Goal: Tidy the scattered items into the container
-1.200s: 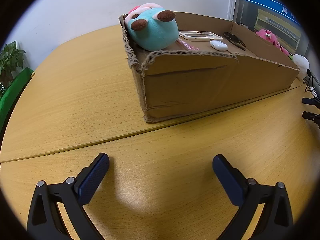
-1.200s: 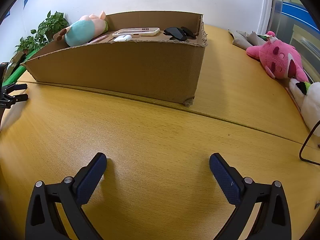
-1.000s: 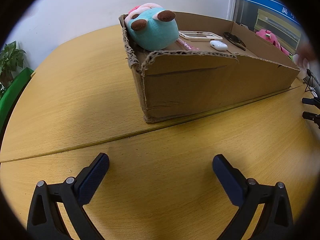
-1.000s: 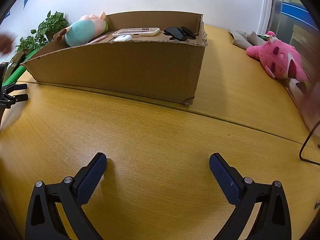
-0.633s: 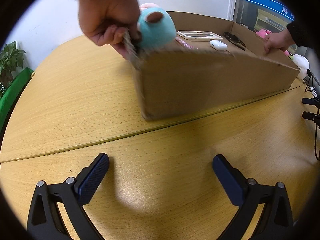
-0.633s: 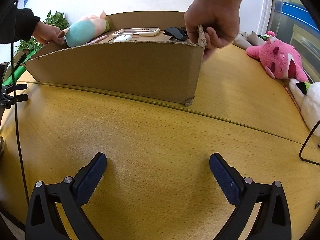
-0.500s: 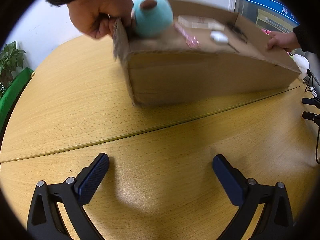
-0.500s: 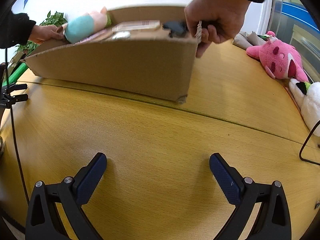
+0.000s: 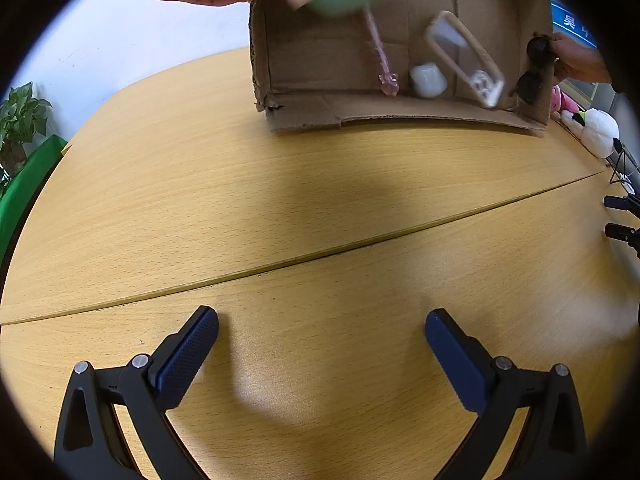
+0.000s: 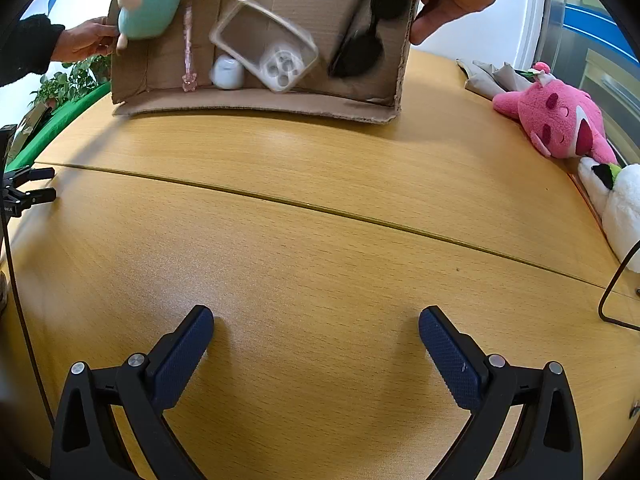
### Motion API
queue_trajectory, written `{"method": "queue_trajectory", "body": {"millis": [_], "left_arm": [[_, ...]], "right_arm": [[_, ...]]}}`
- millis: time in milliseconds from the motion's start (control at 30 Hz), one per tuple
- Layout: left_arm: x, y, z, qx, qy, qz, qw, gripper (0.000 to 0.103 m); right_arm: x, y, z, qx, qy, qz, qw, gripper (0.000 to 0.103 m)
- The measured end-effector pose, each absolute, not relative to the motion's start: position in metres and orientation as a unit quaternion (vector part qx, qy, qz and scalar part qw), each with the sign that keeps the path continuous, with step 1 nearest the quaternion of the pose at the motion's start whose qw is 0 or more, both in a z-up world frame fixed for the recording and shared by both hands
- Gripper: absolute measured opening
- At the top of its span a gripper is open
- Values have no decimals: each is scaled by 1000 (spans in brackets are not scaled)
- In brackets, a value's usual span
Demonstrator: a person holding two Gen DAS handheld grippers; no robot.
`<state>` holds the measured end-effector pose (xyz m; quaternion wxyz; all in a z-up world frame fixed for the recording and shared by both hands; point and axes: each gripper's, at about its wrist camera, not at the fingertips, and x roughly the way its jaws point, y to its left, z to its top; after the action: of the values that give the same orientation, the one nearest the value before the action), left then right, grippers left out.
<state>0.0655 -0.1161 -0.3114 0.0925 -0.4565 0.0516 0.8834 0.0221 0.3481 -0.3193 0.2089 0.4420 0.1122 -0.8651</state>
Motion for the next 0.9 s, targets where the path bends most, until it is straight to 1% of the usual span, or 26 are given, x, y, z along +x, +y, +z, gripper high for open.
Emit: {"method": "queue_trajectory", "body": {"millis": [900], "left_arm": [[67,-114,-311,-456,51,883,93,103]], "right_arm": [[23,348,-321,443,110,-865,208,103]]}}
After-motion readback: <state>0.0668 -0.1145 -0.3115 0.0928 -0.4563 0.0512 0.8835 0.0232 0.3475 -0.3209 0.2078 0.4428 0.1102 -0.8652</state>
